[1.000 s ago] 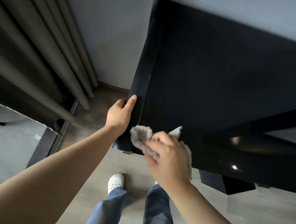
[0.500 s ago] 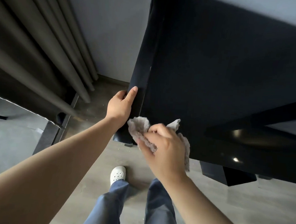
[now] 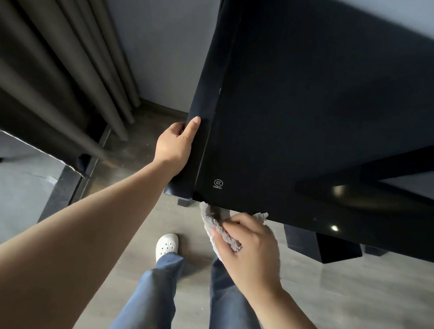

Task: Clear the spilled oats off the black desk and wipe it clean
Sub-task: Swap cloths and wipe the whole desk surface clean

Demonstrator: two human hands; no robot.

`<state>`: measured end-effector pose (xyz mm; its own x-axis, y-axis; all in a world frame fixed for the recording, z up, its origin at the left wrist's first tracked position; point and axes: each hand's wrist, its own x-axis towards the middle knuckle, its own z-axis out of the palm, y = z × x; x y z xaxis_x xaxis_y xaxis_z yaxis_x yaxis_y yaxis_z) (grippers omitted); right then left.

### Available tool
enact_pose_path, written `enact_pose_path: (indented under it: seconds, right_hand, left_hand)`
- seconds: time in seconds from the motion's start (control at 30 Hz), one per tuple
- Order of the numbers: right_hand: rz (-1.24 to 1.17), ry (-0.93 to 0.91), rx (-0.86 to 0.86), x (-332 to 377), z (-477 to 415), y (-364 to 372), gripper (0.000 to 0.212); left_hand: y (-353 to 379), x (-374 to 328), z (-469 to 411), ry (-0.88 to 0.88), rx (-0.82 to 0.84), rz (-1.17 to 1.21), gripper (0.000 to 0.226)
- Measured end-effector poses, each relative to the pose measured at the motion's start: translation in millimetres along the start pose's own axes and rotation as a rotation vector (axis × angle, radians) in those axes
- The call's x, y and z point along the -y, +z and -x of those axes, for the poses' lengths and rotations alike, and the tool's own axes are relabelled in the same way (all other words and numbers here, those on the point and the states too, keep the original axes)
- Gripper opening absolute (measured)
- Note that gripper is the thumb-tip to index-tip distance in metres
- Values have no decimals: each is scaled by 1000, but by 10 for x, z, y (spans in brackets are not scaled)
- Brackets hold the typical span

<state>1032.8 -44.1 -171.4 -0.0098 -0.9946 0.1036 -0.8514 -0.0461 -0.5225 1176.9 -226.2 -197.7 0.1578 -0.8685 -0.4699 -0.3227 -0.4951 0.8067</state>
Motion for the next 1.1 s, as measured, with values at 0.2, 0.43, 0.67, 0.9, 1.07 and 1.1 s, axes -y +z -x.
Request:
enact_pose_path:
  seconds: [0.2, 0.43, 0.67, 0.9, 1.07, 1.1]
  right_hand:
    - [-33, 144, -127, 324, -132, 204, 19]
    - [190, 123, 169, 438, -85, 390, 21]
    - [205, 149, 31, 439, -152, -82, 46]
    - [104, 203, -28, 547, -800, -648, 15]
    - [35, 227, -87, 401, -1625, -749, 18]
    - [-12, 257, -82, 343, -1812, -742, 23]
  left_hand:
    - [-2, 10, 5, 2, 2, -1, 53]
    - [-296, 130, -21, -82, 171, 17, 43]
    - [-864, 300, 162, -26, 126, -117, 42]
    - [-1171, 115, 314, -18, 139, -105, 13]
    - [-1140, -132, 140, 0, 126, -98, 20]
    - [-1107, -179, 67, 3, 117, -94, 21]
